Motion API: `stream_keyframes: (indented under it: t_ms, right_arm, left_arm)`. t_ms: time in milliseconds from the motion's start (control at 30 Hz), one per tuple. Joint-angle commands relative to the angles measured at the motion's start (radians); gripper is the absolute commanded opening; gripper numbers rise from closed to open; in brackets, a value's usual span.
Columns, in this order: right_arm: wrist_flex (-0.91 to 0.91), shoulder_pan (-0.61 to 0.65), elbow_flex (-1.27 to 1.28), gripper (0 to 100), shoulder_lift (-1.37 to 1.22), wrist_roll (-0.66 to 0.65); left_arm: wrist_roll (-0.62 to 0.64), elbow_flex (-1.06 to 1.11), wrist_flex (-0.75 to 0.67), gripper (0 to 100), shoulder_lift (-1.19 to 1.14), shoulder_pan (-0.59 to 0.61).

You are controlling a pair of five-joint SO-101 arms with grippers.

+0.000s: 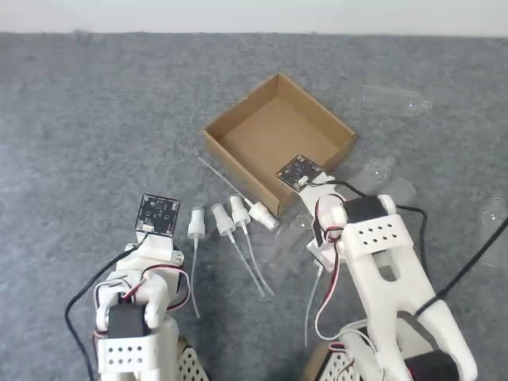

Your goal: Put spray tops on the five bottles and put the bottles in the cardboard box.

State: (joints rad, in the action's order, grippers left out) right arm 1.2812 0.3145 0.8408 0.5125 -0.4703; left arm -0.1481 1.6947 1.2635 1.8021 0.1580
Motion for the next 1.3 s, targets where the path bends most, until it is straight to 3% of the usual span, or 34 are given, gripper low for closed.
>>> stream_keyframes:
  t_ms: [0,300,433,700,900,1267]
  right_arm:
    - [0.025,-0.012,-0.054,27.0,0.038,0.161]
    - [-0.153,0.016,0.017,28.4,0.035,0.617]
    - [-0.257,0.021,0.074,28.4,0.035,0.743]
    - [-0.366,0.036,0.186,28.1,0.035,0.763]
    - [-0.407,0.073,0.219,17.6,0.035,0.755]
    - [-0.401,0.074,0.253,16.9,0.035,0.71]
  left_arm:
    - [-0.009,-0.01,0.0,3,0.02,0.006]
    - [-0.009,-0.01,0.0,3,0.02,0.006]
    - [-0.009,-0.01,0.0,3,0.02,0.006]
    - [-0.009,-0.01,0.0,3,0.02,0.006]
    - [-0.009,-0.01,0.0,3,0.02,0.006]
    - [-0.009,-0.01,0.0,3,0.02,0.006]
